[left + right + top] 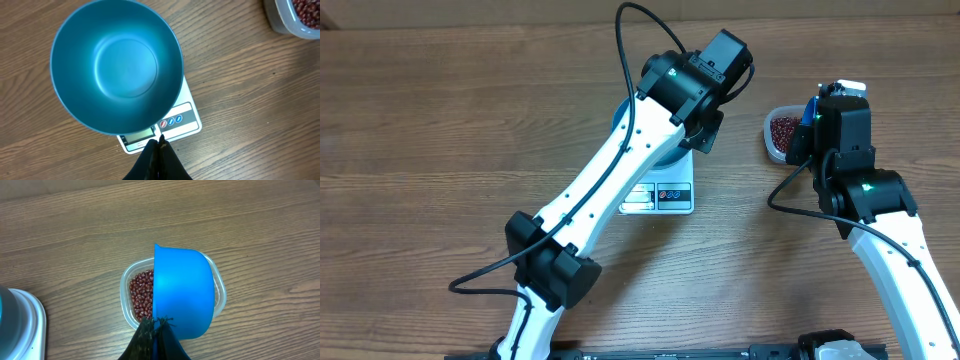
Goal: Scoop item into bowl and weigh 150g on scale
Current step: 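Swing the left arm over and lower its gripper toward the scale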
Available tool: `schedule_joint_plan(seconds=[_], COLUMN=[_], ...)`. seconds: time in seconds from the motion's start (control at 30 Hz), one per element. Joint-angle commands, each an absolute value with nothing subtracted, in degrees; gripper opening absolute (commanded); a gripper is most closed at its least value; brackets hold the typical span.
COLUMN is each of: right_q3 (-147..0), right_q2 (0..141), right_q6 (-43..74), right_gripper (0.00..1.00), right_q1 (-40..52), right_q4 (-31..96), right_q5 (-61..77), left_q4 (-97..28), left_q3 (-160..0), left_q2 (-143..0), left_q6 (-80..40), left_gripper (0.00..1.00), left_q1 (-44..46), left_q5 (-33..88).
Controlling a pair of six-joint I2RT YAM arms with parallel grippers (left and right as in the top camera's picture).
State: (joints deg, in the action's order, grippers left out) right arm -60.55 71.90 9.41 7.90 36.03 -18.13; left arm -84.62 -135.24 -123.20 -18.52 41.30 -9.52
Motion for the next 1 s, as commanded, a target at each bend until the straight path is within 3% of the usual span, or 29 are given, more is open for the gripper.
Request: schedule_joint_plan(seconds=[0.0,0.97], right_q3=[-62.3,-62.3], right_q2=[71.8,71.8], right_q6=[10.0,10.2], right_gripper=[0.04,0.04], right_q1=[7.7,7.7], right_q4=[35.7,35.5], right_q5=[-17.9,-17.9], left_q4=[-84.5,-87.8], left_q3=[-134.6,-132.3], left_q2=[-120.0,-117.3], left_q6=[-19.8,-23.4], left_gripper=[0.05,0.05], left_q1=[42.3,44.3], left_q5=[-11.0,-15.9])
